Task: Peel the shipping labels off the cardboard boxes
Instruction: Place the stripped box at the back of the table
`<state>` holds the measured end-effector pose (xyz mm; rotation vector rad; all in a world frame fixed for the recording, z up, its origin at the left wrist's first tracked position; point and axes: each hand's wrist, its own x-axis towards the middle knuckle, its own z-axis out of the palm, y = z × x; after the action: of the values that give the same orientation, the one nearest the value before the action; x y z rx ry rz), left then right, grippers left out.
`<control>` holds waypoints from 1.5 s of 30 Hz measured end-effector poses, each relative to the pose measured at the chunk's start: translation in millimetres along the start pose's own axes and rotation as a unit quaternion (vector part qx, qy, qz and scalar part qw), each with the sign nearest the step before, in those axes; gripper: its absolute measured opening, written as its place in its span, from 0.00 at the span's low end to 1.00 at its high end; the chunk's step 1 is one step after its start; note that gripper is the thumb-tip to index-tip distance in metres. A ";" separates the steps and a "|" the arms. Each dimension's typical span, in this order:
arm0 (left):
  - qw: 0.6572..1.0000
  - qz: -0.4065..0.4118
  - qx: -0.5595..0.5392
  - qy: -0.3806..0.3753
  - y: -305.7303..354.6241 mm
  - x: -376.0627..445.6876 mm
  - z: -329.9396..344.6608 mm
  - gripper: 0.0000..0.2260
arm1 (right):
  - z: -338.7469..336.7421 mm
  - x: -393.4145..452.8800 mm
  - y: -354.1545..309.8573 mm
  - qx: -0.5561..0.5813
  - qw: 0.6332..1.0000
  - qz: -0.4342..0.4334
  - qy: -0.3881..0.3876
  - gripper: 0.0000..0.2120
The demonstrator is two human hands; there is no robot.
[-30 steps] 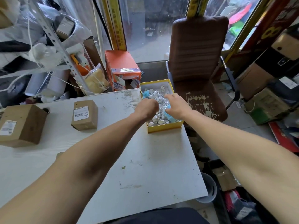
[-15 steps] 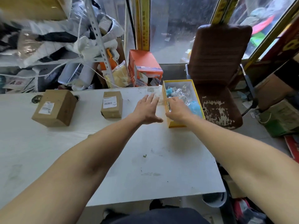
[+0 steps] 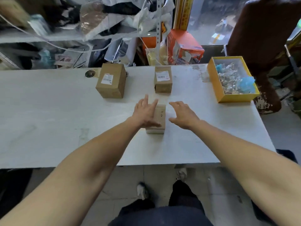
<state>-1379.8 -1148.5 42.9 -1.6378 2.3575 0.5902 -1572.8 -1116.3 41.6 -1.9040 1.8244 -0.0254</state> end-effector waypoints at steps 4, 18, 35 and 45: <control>1.000 -0.008 -0.021 -0.016 -25.5 -23.1 18.7 0.53 | 27.5 -13.7 -13.5 0.002 1.000 0.011 -0.026 0.37; 0.999 0.024 0.002 0.024 -34.4 -1.1 55.1 0.40 | 64.3 13.8 -26.8 0.017 0.998 -0.001 -0.058 0.45; 0.954 -0.221 -0.147 0.141 -181.0 -99.1 1.7 0.39 | 53.2 78.2 -216.9 -0.024 0.957 -0.279 -0.078 0.40; 0.959 -0.189 -0.154 0.142 -340.8 -55.5 -55.5 0.38 | 73.7 182.6 -339.7 -0.098 0.969 -0.228 -0.006 0.38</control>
<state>-1039.4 -1228.7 45.0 -2.3828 2.1116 0.7073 -1211.9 -1271.0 41.2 -2.4209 1.3864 0.0114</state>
